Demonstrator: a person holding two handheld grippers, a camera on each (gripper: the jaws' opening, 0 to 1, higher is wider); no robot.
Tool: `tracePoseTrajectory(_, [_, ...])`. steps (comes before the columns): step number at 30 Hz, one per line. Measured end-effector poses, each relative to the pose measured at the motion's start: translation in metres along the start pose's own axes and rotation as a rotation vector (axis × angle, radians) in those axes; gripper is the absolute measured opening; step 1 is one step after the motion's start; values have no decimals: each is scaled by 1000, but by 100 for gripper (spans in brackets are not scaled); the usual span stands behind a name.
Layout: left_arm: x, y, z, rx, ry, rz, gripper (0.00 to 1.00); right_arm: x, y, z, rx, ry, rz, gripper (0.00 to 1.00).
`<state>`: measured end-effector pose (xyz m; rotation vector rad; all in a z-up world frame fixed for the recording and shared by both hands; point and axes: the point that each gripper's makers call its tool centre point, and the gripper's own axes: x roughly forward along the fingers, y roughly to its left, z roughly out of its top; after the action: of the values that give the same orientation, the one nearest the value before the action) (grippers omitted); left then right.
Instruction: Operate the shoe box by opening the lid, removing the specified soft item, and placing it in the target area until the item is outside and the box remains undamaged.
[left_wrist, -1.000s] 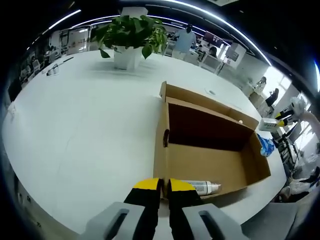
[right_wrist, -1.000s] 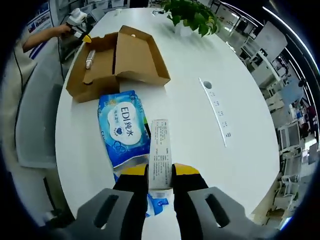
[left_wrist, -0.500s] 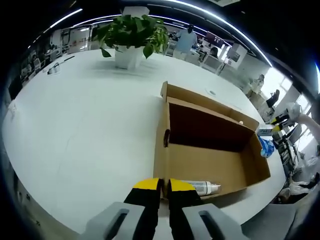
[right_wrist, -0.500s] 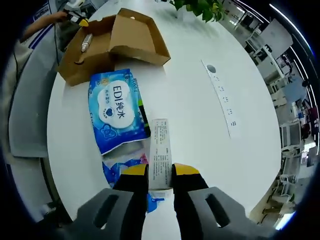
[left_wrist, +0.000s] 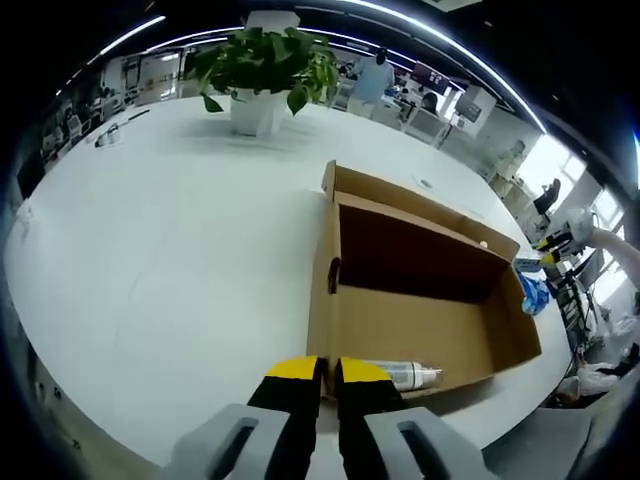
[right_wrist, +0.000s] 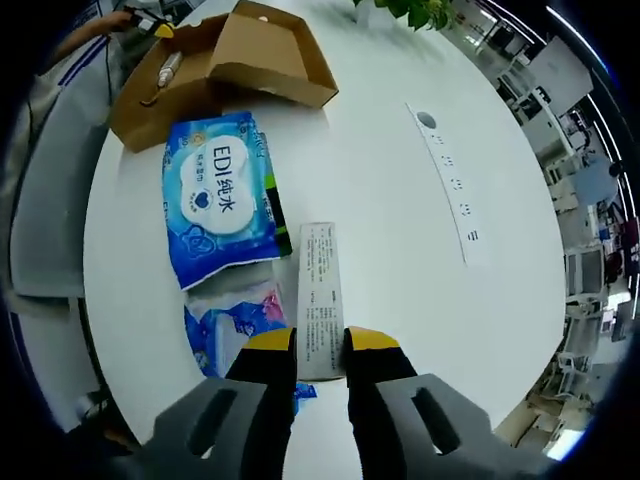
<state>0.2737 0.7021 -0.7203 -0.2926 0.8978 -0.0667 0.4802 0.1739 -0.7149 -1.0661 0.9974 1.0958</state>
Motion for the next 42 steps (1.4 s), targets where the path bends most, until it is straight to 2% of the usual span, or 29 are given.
tracePoseTrajectory(18, [1,-3,0,-3,14,5,4,24,-8,-42,-118,112,-6,16])
tracePoseTrajectory(23, [1,-3,1,-4,17,5,5,27,-6,-49,-98,126,5,16])
tracePoseTrajectory(32, [2,-4,2,-1,20,7,5,24,-5,-50,-79,123,4,16])
tracePoseTrajectory(37, [2,-4,2,2,22,8,5,26,-9,-50,-116,135,-27,17])
tracePoseTrajectory(42, [1,-4,2,5,22,9,5,28,-12,-50,-113,146,-38,19])
